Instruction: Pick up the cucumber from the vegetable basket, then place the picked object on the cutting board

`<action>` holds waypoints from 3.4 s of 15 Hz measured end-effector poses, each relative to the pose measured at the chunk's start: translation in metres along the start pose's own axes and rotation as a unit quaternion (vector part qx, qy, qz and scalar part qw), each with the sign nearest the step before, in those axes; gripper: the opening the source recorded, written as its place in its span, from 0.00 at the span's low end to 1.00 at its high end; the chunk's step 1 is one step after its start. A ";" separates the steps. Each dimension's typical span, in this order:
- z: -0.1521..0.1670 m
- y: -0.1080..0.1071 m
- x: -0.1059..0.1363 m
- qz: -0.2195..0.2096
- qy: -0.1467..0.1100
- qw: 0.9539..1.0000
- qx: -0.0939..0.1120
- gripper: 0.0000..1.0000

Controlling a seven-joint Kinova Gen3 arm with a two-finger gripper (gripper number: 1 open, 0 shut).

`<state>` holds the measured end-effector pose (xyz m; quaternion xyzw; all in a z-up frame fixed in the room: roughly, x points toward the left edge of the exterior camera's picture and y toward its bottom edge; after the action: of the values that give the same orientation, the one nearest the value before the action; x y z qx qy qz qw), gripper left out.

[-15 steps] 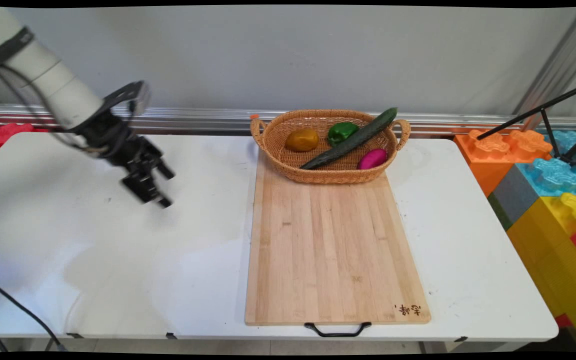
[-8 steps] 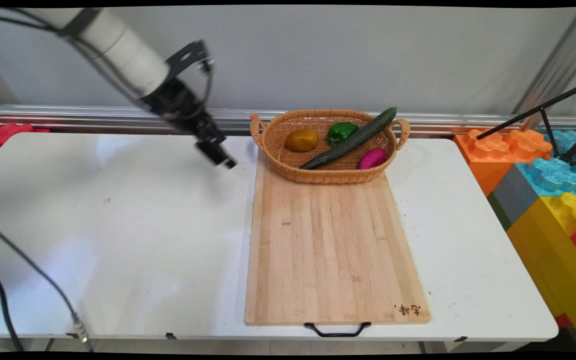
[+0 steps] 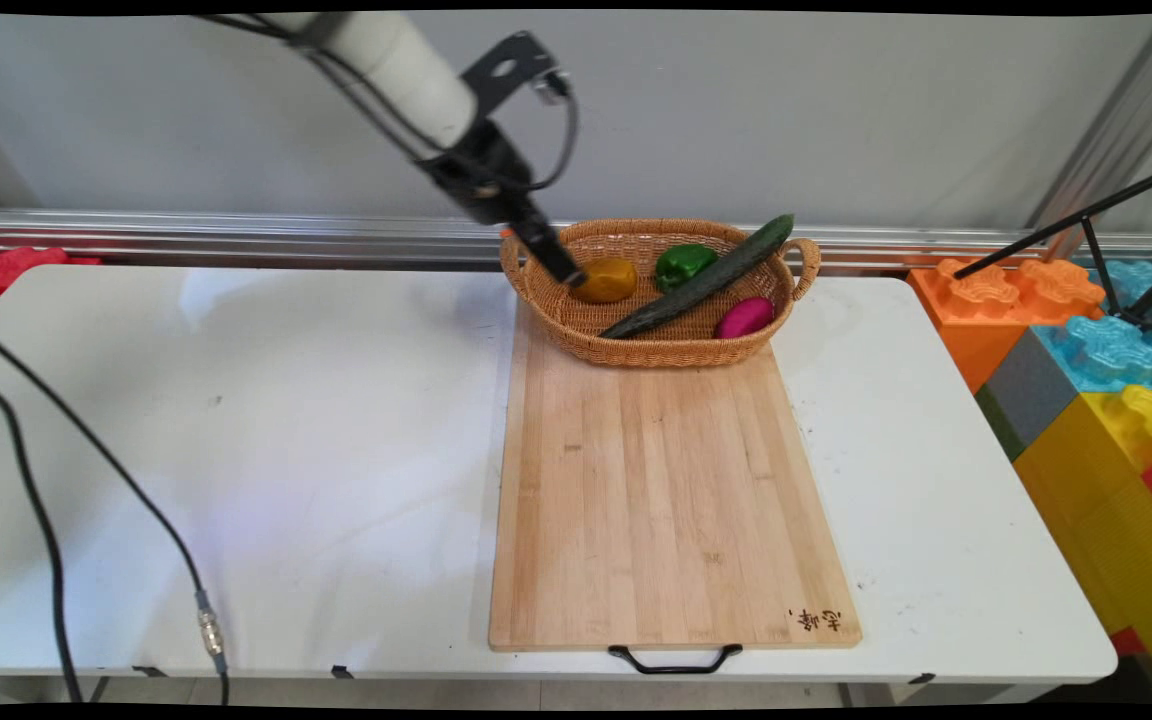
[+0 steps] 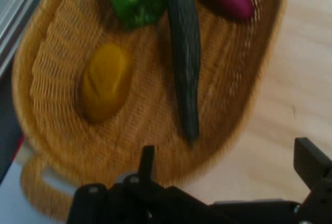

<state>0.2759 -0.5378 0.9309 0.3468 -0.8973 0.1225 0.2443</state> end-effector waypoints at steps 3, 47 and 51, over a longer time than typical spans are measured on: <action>0.032 0.007 0.033 -0.012 0.011 1.000 0.017 1.00; 0.057 0.079 0.109 0.001 0.067 0.998 -0.014 0.00; 0.042 0.111 0.087 0.038 0.043 0.997 -0.053 0.00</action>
<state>0.1300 -0.5223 0.9350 0.2934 -0.9037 0.0989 0.2956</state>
